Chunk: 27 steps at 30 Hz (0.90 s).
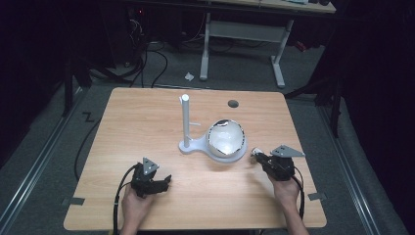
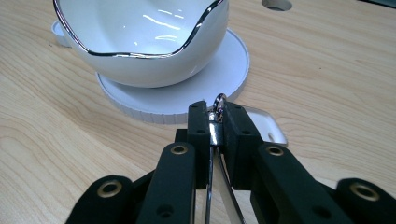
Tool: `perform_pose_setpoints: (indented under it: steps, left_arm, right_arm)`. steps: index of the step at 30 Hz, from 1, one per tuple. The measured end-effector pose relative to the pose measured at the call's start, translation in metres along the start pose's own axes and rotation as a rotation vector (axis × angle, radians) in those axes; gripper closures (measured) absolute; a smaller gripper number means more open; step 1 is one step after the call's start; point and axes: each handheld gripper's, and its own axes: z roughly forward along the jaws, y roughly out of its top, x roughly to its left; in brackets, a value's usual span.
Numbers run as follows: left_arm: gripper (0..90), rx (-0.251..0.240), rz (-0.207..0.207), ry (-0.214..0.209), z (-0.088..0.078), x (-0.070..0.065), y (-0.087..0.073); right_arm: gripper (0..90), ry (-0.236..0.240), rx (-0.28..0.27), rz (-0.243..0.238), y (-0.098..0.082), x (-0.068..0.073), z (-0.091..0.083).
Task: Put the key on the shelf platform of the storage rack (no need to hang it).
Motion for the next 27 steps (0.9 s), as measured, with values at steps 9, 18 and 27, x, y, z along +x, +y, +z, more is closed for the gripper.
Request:
perform_pose_setpoints:
  steps: [9, 18, 27]
  left_arm:
    - [21.9, 0.000, 0.000, 0.000, 0.000, 0.000, 0.000]
    - [21.9, 0.000, 0.000, 0.000, 0.000, 0.000, 0.000]
    - [21.9, 0.001, 0.000, -0.001, 0.000, 0.000, 0.000]
  right_arm:
    - [82.3, -0.014, -0.048, -0.014, 0.008, 0.001, -0.020]
    - [82.3, 0.003, -0.053, -0.023, 0.012, 0.003, -0.029]
    - [82.3, 0.044, -0.067, -0.028, 0.018, 0.007, -0.038]
